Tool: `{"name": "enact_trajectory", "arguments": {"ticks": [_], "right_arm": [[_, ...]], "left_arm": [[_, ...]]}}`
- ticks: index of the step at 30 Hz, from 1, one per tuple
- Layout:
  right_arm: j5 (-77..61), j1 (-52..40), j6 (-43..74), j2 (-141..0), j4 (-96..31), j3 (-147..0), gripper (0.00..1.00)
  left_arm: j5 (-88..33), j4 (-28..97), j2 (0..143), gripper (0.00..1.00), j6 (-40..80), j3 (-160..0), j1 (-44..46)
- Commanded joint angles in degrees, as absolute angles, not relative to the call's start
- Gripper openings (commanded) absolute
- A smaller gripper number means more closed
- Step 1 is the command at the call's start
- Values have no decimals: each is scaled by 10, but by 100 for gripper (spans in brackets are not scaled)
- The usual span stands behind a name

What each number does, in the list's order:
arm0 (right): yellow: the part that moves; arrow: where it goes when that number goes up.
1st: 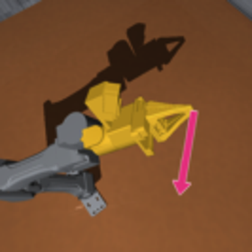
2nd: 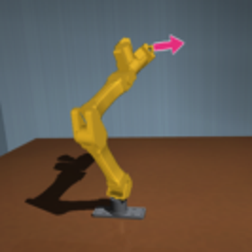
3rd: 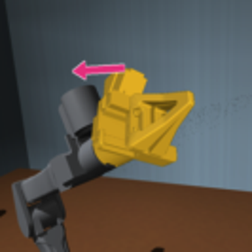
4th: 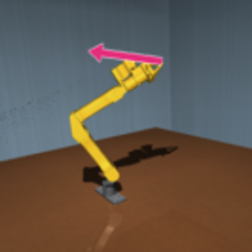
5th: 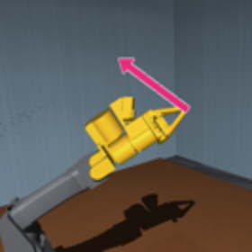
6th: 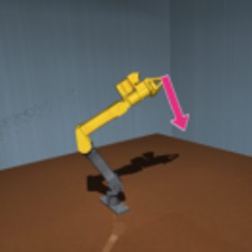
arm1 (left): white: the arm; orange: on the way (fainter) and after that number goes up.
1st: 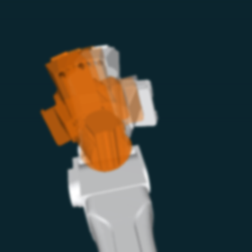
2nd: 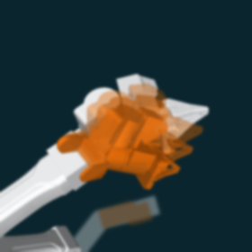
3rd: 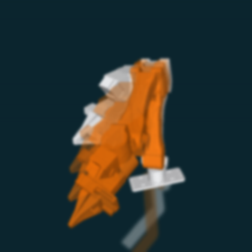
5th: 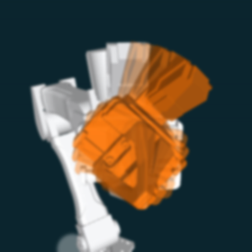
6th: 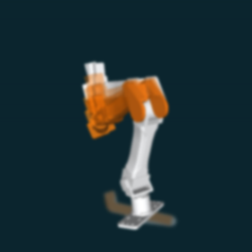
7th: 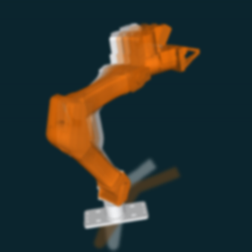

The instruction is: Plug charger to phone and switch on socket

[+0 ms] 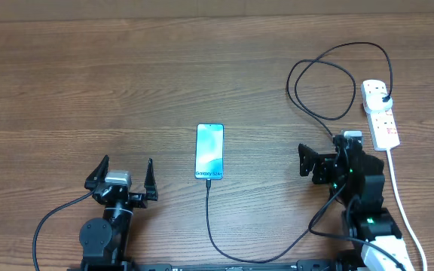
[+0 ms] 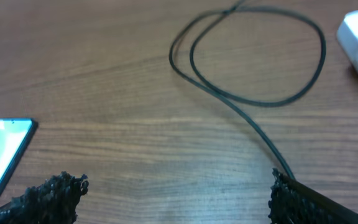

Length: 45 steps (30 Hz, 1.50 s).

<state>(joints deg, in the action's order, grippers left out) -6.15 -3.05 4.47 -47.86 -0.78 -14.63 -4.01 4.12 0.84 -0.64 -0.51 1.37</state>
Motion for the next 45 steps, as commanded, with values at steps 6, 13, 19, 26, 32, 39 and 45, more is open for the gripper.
{"name": "enact_trajectory", "arguments": {"ticks": [6,13,19,26,32,39,45], "right_arm": [[-61,-31,44,-446,67,-87,100],[-68,-31,44,-425,79,-64,100],[-72,-31,44,-396,78,-43,100],[-72,-31,44,-340,57,-29,100],[-72,-32,44,-281,-3,-29,100],[-72,-31,44,-183,-91,-29,100],[-79,-32,44,-124,-100,-29,100]], "left_arm": [[-41,42,3,99,-17,-3,7],[-41,42,3,100,-17,-3,7],[-40,42,3,99,-17,-3,7],[-40,42,3,100,-17,-3,7],[-41,42,3,100,-17,-3,7],[-41,42,3,99,-17,-3,7],[-41,42,3,100,-17,-3,7]]}}
